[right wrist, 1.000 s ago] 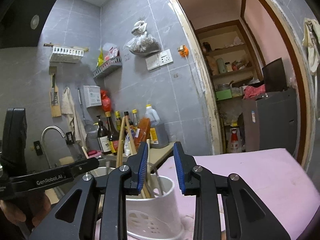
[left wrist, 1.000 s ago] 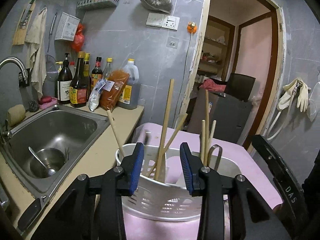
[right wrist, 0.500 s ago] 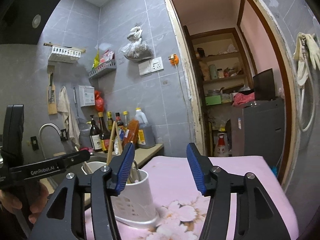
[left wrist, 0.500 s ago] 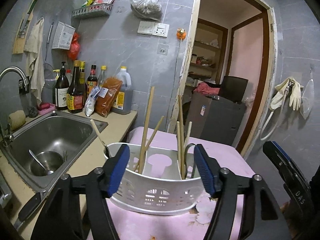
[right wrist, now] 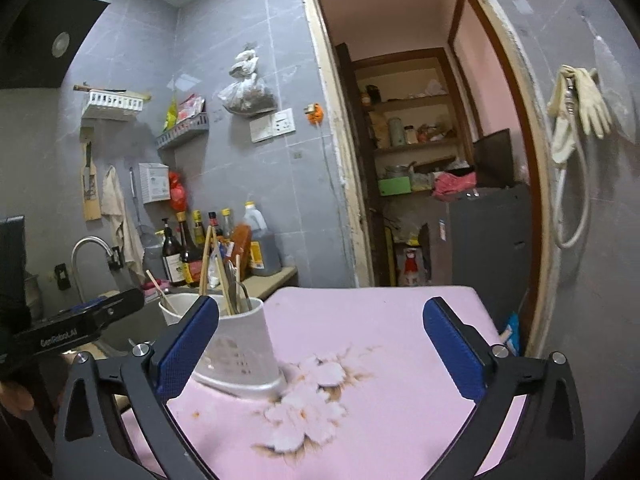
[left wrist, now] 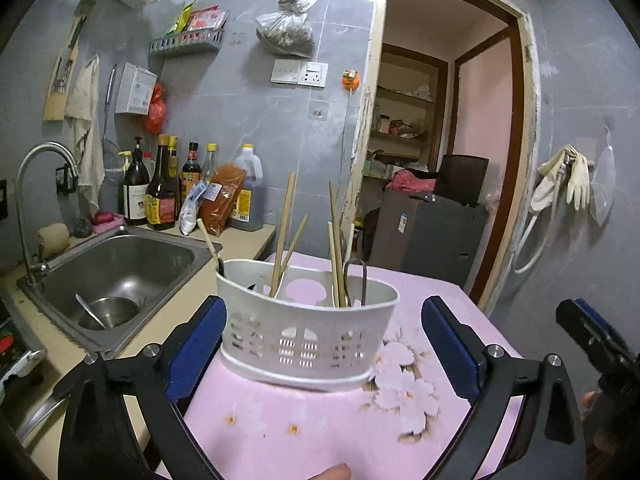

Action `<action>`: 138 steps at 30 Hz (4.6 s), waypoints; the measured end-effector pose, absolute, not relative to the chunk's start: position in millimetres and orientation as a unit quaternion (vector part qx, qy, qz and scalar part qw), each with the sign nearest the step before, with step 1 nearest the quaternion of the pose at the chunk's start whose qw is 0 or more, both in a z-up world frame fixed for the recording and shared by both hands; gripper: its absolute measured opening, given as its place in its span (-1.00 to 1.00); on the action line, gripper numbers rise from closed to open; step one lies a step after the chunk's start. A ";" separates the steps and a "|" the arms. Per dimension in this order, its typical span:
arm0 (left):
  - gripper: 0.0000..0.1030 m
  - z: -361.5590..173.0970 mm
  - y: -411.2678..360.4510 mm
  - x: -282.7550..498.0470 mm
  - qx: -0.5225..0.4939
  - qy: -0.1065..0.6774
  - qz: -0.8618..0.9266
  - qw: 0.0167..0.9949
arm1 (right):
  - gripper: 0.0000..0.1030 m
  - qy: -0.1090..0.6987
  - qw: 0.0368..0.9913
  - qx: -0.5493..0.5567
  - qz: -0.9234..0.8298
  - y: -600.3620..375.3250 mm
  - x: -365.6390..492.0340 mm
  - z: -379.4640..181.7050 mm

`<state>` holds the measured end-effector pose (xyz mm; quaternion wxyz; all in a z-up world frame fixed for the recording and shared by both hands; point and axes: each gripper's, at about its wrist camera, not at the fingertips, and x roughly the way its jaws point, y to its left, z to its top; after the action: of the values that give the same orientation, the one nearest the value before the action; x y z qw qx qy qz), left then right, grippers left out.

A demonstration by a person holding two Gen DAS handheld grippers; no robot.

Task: Organize utensils

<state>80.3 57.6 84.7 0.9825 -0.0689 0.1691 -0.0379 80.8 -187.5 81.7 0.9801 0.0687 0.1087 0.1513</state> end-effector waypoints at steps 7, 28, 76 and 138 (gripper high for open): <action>0.92 81.9 54.7 46.5 -0.059 0.157 -0.028 0.985 | 1.00 0.126 0.980 0.068 0.136 -196.9 48.8 81.2; 0.97 37.6 51.8 -19.9 -0.050 0.164 0.013 0.985 | 1.00 0.131 0.986 0.018 0.105 -180.8 -13.6 58.6; 0.97 33.7 46.7 -14.0 -0.039 0.177 0.007 0.983 | 1.00 0.150 0.983 0.040 0.103 -195.4 -4.6 52.7; 0.97 33.1 48.2 -14.2 -0.035 0.178 0.006 0.983 | 1.00 0.151 0.982 0.041 0.102 -199.9 -6.1 52.8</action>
<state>-14.2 48.2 33.1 0.9833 -0.0353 0.1785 0.0063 -6.1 -199.9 52.8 0.9824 0.0414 0.1507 0.1024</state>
